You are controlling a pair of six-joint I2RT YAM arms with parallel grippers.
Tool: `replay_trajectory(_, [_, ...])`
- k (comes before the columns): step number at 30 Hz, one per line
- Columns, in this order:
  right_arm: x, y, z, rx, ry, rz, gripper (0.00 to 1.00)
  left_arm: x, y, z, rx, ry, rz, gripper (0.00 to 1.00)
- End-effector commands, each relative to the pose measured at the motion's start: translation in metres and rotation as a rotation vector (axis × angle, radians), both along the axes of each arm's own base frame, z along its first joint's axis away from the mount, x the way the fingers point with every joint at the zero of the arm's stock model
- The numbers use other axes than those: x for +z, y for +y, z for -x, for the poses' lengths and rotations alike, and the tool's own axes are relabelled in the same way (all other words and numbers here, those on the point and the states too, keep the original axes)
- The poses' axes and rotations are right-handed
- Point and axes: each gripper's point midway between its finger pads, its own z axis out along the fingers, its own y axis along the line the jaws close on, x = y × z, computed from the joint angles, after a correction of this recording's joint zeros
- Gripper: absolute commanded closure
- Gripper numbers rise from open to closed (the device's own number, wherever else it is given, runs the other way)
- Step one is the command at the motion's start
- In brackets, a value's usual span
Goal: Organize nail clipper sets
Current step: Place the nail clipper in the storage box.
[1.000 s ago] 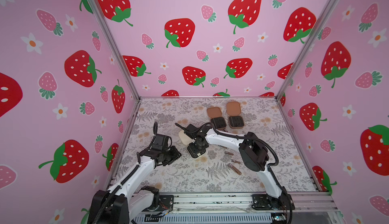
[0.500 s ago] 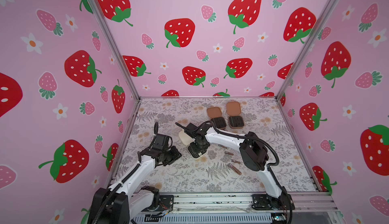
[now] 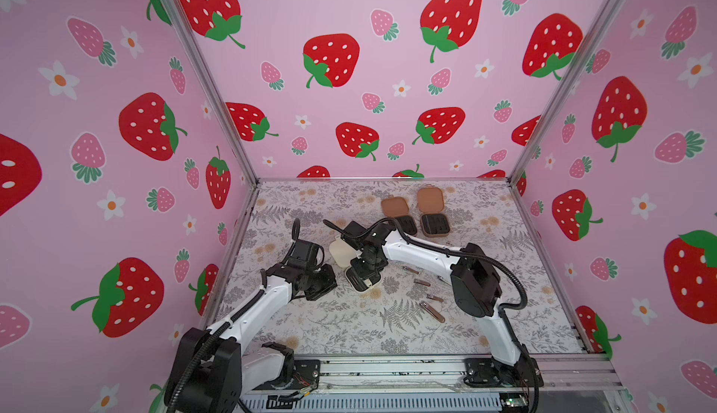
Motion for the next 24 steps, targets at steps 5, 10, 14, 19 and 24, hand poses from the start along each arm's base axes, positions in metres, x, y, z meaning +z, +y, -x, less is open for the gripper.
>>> replay_trajectory(5, [0.020, -0.021, 0.005, 0.009, 0.006, -0.042, 0.68, 0.026, -0.035, -0.035, -0.055, -0.095, 0.036, 1.00])
replay_trajectory(10, [0.020, -0.024, 0.014, 0.042, 0.039, -0.107, 0.68, 0.008, -0.035, -0.047, -0.045, -0.060, 0.002, 1.00])
replay_trajectory(14, [0.016, -0.020, 0.019, 0.090, 0.049, -0.141, 0.70, -0.005, -0.036, -0.052, -0.039, -0.040, -0.008, 1.00])
replay_trajectory(19, [0.001, -0.025, 0.022, 0.114, 0.066, -0.099, 0.71, -0.013, -0.035, -0.051, -0.028, -0.027, -0.010, 1.00])
replay_trajectory(24, [-0.011, -0.022, 0.020, 0.146, 0.061, -0.092, 0.72, -0.014, -0.013, -0.046, 0.059, -0.039, -0.030, 1.00])
